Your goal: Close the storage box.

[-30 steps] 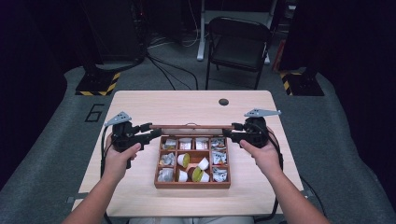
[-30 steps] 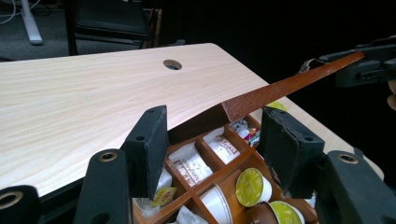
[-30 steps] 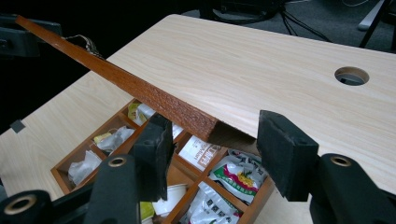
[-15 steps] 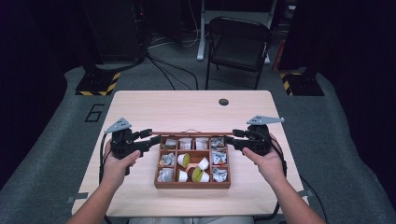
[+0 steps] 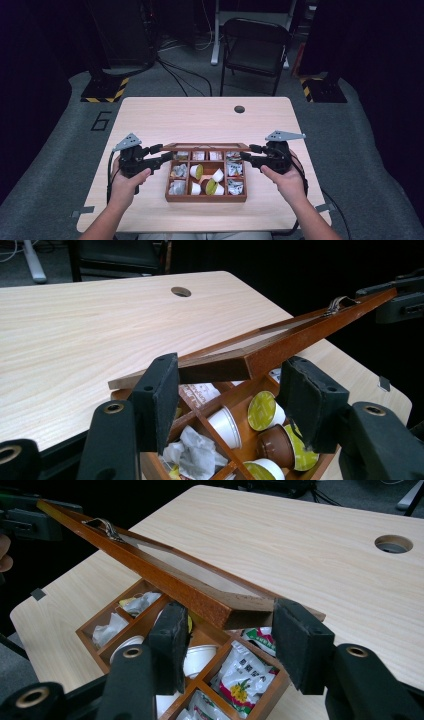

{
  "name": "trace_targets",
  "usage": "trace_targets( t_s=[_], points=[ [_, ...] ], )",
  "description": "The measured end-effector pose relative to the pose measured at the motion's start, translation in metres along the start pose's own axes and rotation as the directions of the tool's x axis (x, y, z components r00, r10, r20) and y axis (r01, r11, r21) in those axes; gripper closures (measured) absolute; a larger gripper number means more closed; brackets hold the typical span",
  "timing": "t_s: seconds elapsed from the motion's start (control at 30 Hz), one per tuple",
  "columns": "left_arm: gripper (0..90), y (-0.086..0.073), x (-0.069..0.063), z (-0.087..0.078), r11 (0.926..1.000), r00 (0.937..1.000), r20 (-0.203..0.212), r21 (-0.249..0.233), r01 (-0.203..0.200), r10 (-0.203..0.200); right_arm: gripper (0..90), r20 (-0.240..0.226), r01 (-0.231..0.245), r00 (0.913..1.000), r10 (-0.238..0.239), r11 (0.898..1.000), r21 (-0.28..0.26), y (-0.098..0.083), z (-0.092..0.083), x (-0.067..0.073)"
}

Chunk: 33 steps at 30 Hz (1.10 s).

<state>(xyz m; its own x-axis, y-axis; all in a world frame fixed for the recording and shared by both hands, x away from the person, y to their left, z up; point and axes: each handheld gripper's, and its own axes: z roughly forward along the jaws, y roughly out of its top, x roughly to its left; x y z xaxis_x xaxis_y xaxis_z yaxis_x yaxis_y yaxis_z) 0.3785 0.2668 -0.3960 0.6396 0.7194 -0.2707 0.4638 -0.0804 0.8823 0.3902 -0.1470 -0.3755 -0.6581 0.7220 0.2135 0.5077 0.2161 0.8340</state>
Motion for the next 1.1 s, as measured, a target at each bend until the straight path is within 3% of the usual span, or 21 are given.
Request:
trace_targets(
  t_s=[0.37, 0.77, 1.1],
  points=[
    [41.1, -0.012, -0.003, -0.001, 0.9998, 0.9999, -0.001, 0.014, 0.013, -0.013, 47.9, 0.008, 0.018, 0.9998, -0.018, 1.000, 0.009, -0.012, 0.000, 0.005],
    [41.1, -0.025, -0.007, -0.003, 0.9994, 0.9997, -0.012, 0.028, -0.021, 0.022, 47.5, 0.014, 0.029, 0.9995, -0.029, 1.000, 0.003, -0.027, 0.000, 0.010],
    [40.6, -0.041, -0.009, -0.002, 0.9992, 0.9996, -0.017, 0.036, -0.019, 0.020, 45.8, 0.029, 0.059, 0.9978, -0.059, 0.998, -0.006, -0.045, 0.002, 0.014]
  ],
)
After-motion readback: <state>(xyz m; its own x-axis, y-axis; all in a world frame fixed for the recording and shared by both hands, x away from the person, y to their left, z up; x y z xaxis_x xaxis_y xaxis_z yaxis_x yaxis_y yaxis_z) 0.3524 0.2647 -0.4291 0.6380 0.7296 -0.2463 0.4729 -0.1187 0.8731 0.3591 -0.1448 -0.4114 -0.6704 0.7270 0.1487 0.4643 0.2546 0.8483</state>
